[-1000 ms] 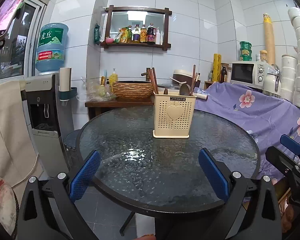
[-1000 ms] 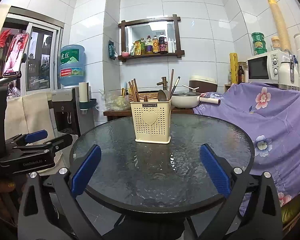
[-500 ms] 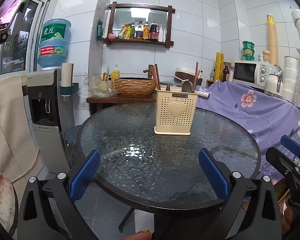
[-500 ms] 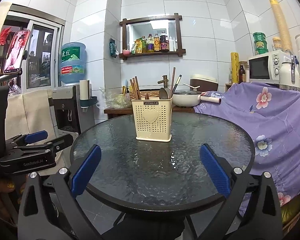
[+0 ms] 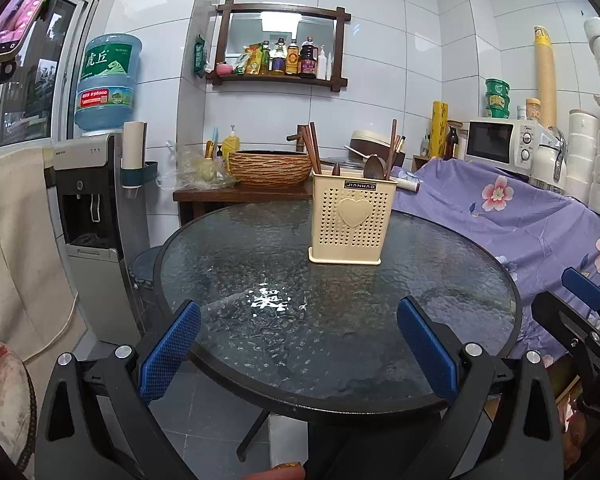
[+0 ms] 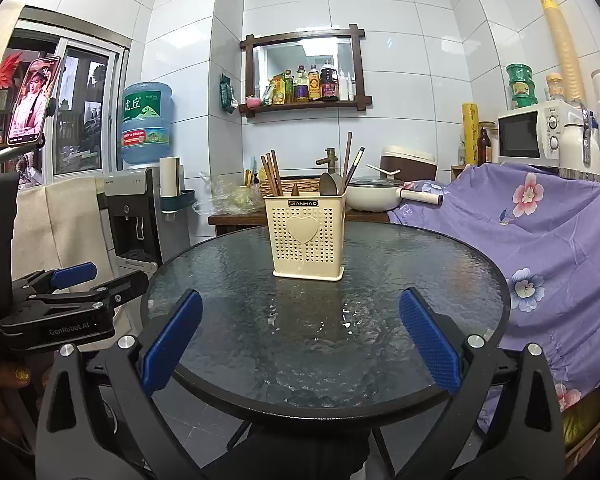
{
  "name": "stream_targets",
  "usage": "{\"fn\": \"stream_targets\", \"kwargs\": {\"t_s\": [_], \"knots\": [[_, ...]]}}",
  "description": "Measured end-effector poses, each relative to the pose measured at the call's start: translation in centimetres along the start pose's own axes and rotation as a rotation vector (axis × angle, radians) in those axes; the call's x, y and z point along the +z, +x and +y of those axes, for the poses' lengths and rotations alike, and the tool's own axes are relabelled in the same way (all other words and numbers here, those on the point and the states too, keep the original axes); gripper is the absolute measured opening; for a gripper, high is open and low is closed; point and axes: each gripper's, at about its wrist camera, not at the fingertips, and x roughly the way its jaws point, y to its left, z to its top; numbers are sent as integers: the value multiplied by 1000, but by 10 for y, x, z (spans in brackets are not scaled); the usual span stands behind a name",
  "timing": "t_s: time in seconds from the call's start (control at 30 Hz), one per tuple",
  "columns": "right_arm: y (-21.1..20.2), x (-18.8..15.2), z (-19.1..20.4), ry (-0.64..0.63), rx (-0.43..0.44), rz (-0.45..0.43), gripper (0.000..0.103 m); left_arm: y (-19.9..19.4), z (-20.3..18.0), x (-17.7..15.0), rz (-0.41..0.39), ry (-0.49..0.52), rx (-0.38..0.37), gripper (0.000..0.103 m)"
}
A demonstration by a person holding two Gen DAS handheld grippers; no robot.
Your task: Organize utensils
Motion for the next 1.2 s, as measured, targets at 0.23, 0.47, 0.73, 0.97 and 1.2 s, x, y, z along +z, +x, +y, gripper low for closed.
{"fn": "stream_targets", "kwargs": {"t_s": [0.23,0.47,0.73,0.97,1.2], "knots": [[-1,-1,2,-7,-1,3,97,0,0,-1,2,7,4,97],[-1,-1,2,-7,-2,4,97,0,0,-2,6,9,5,97],[-1,-3,3,-10,-1,9,97,1,1,-3,14,13,1,97],[-1,-4,3,-6,-3,12,97,2,0,-4,29,26,-2,97],[3,-2,2,-2,-6,18,97,5,1,-4,48,33,-2,97]]}}
